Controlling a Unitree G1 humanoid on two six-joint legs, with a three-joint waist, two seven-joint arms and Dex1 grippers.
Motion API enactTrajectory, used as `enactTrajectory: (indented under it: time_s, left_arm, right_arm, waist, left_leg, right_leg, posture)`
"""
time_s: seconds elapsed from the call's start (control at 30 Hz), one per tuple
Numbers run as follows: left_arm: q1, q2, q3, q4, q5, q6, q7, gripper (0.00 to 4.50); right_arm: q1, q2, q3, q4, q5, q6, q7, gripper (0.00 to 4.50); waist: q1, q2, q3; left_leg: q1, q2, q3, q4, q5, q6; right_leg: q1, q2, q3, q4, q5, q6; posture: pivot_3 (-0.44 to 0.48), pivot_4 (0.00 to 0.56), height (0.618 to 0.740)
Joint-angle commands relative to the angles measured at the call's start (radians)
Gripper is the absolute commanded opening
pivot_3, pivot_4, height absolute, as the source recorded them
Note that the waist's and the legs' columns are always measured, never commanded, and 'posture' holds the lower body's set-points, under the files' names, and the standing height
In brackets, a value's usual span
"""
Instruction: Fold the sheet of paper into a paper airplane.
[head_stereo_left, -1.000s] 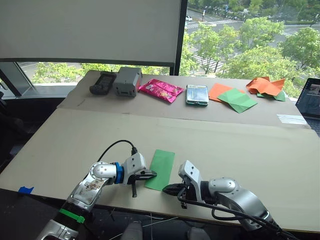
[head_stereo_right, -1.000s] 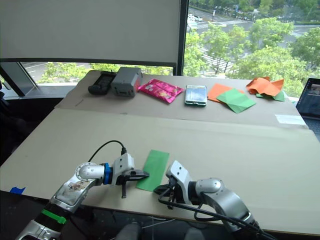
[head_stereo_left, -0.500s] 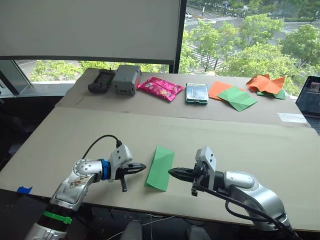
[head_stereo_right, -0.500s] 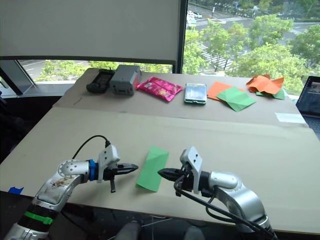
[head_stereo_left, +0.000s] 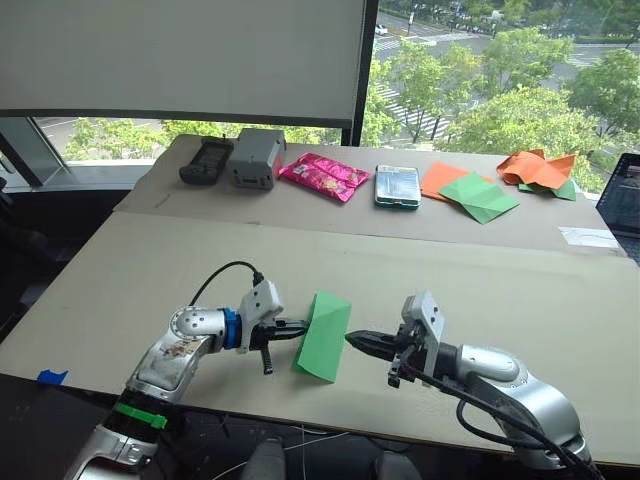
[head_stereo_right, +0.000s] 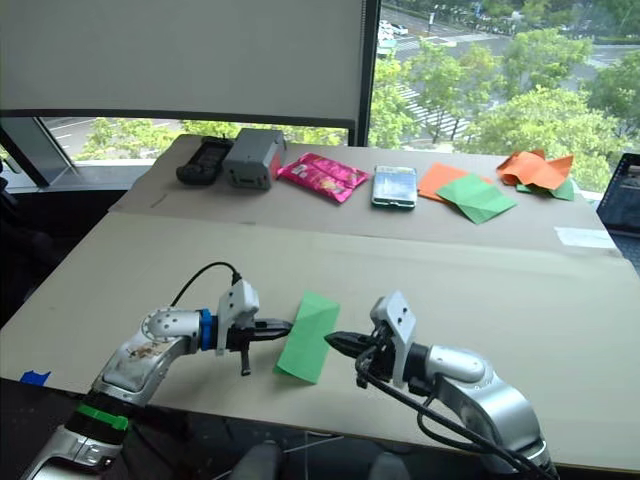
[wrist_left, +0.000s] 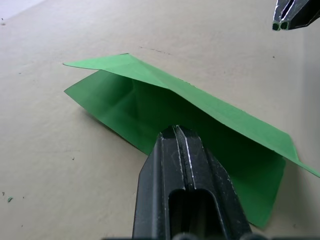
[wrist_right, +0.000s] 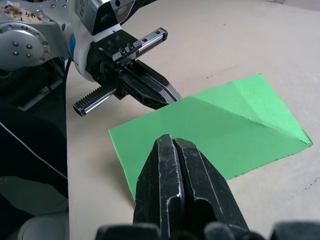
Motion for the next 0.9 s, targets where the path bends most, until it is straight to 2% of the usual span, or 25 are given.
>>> enactTrajectory:
  time_s: [0.03,0.17,0.37,0.6,0.9]
  left_arm:
    - [-0.067,-0.050,-0.026,0.021,-0.006,-0.021,-0.026,0.00]
    - [-0.100,-0.101,-0.073,0.098,0.027,-0.061,-0.046,0.00]
    - [-0.127,-0.158,-0.096,0.187,0.043,-0.095,-0.066,0.00]
    - [-0.138,-0.184,-0.121,0.190,0.060,-0.103,-0.081,0.00]
    - [-0.152,-0.196,-0.112,0.154,0.047,-0.088,-0.103,0.00]
  right_arm:
    - [-0.009,0.003,-0.065,-0.062,0.088,0.010,-0.007,0.04]
    - [-0.030,0.005,-0.089,-0.078,0.138,0.023,-0.030,0.04]
    - [-0.096,0.019,-0.018,-0.060,0.081,0.023,-0.105,0.04]
    - [-0.145,-0.024,0.087,-0.050,-0.018,0.040,-0.140,0.04]
    - [-0.193,-0.036,0.042,-0.073,0.021,0.078,-0.148,0.04]
  waist:
    - [0.000,0.000,0.000]
    - [0.000,0.000,0.000]
    - [-0.001,0.000,0.000]
    - [0.002,0.000,0.000]
    - [0.000,0.000,0.000]
  left_leg:
    - [0.000,0.000,0.000,0.000,0.000,0.000]
    - [0.000,0.000,0.000,0.001,0.000,0.000]
    - [0.001,0.000,0.000,0.001,0.000,0.001]
    - [0.000,-0.001,0.000,0.002,0.000,0.001]
    - [0.001,-0.001,0.000,0.002,0.001,0.001]
  right_leg:
    - [0.000,0.000,0.000,0.000,0.000,0.000]
    - [0.002,0.000,0.000,0.000,0.000,0.001]
    - [0.001,0.000,0.000,0.000,0.001,0.001]
    - [0.003,0.000,0.000,0.000,0.001,0.002]
    - [0.003,0.000,0.000,0.001,0.001,0.002]
  posture:
    - [0.000,0.150,0.713]
    - [0.000,0.150,0.713]
    - [0.000,0.150,0.713]
    - [0.000,0.150,0.713]
    - [0.000,0.150,0.713]
